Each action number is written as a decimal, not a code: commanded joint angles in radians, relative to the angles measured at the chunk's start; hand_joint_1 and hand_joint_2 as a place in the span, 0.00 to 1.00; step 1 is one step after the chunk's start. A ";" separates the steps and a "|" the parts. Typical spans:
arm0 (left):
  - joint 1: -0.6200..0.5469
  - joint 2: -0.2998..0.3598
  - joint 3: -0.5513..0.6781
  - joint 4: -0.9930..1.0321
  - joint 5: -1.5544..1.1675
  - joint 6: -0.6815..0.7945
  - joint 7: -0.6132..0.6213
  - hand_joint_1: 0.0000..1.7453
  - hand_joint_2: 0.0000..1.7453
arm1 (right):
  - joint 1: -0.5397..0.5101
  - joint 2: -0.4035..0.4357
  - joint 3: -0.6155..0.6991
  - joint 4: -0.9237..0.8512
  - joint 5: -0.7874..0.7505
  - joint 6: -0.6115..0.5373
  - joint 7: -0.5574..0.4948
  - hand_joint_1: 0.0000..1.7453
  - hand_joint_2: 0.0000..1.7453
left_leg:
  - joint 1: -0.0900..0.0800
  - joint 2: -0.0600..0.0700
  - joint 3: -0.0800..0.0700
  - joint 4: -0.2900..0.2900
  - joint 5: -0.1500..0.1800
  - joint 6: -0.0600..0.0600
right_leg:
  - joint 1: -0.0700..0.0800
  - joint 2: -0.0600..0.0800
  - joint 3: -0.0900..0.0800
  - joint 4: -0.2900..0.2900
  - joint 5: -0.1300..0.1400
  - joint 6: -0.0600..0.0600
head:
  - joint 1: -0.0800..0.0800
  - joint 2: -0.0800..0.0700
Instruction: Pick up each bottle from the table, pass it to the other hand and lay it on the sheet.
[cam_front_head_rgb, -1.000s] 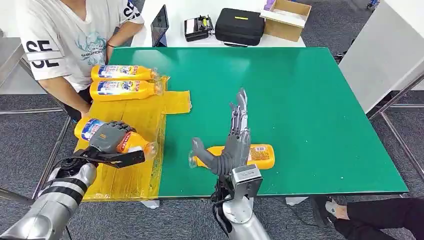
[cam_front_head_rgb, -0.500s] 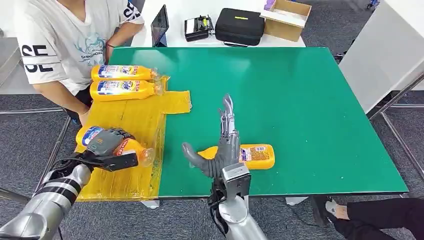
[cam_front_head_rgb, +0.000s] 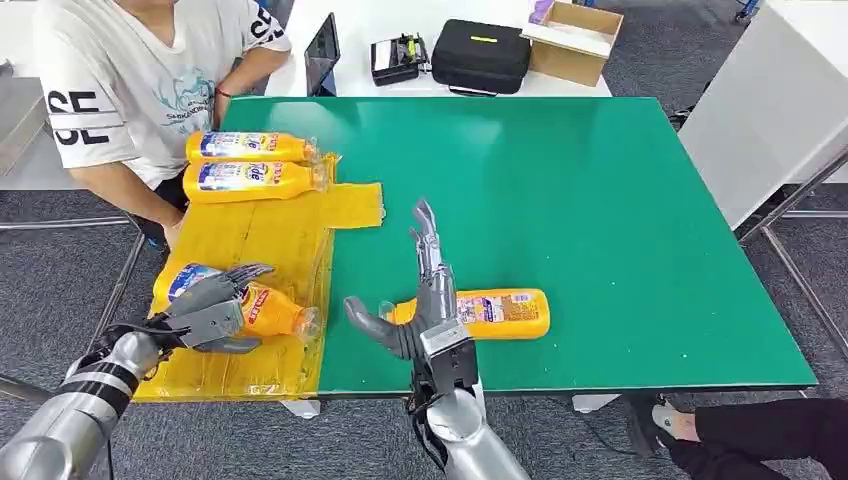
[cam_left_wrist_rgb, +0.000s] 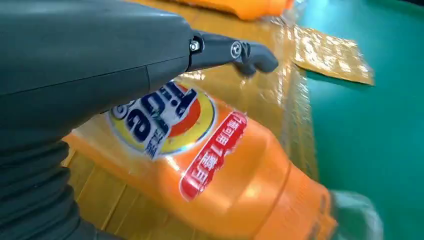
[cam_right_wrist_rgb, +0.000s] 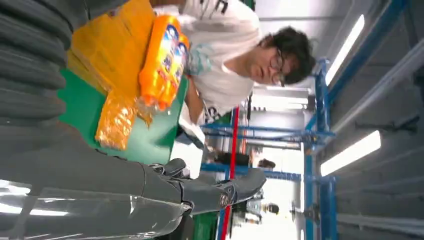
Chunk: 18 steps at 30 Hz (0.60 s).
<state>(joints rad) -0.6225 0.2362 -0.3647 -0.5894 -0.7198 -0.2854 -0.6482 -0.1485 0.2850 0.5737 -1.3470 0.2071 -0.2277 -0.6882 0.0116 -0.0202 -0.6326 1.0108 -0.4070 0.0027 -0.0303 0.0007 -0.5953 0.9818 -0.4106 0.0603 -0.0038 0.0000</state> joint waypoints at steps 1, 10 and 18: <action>0.076 0.106 -0.128 -0.025 0.079 -0.113 -0.016 0.00 0.00 | -0.061 -0.005 0.023 0.126 -0.011 0.017 0.002 0.00 1.00 | 0.001 0.008 0.007 -0.002 -0.002 0.000 | 0.002 0.007 0.004 -0.003 0.001 -0.004 | 0.000 0.000; 0.144 -0.030 -0.031 -0.074 0.229 0.030 0.011 0.00 0.00 | -0.057 0.000 0.027 0.149 0.003 0.005 0.008 0.00 1.00 | 0.000 0.006 0.010 -0.003 -0.001 0.000 | 0.001 0.004 0.008 -0.003 0.000 -0.004 | 0.000 0.000; 0.165 -0.166 0.142 -0.167 0.281 0.228 0.083 0.00 0.00 | -0.041 -0.003 0.032 0.122 0.027 -0.007 0.034 0.00 1.00 | 0.000 -0.001 0.003 0.000 -0.001 0.001 | 0.001 -0.003 0.004 -0.002 -0.001 -0.003 | 0.000 0.000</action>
<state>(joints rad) -0.4854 0.1636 -0.3265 -0.7210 -0.4322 -0.0503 -0.5939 -0.1698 0.2895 0.5795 -1.2737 0.2331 -0.2338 -0.6638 0.0114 -0.0208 -0.6314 1.0110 -0.4068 0.0029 -0.0309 0.0002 -0.5950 0.9815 -0.4106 0.0601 -0.0038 0.0000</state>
